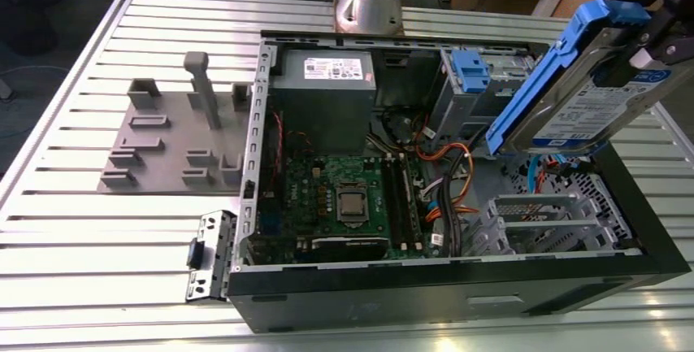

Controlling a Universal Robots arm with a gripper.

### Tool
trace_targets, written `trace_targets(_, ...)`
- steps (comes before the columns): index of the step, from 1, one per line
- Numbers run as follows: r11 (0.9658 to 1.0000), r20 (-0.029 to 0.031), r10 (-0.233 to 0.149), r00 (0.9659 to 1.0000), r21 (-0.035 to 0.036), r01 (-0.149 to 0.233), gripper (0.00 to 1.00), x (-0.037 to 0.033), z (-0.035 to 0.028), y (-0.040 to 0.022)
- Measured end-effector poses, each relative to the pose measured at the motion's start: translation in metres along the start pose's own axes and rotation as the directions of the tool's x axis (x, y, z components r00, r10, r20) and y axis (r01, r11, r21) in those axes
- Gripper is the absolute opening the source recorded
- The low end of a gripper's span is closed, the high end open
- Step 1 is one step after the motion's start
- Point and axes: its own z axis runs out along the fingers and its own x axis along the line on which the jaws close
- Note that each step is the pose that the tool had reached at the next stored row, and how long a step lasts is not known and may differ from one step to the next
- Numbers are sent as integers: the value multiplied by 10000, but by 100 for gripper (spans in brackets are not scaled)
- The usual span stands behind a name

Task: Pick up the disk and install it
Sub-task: 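Pick up the disk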

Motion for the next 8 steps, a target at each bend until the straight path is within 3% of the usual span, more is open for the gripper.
trace_targets(8,10000,0,0,10000,0,0,36,9,43,-132)
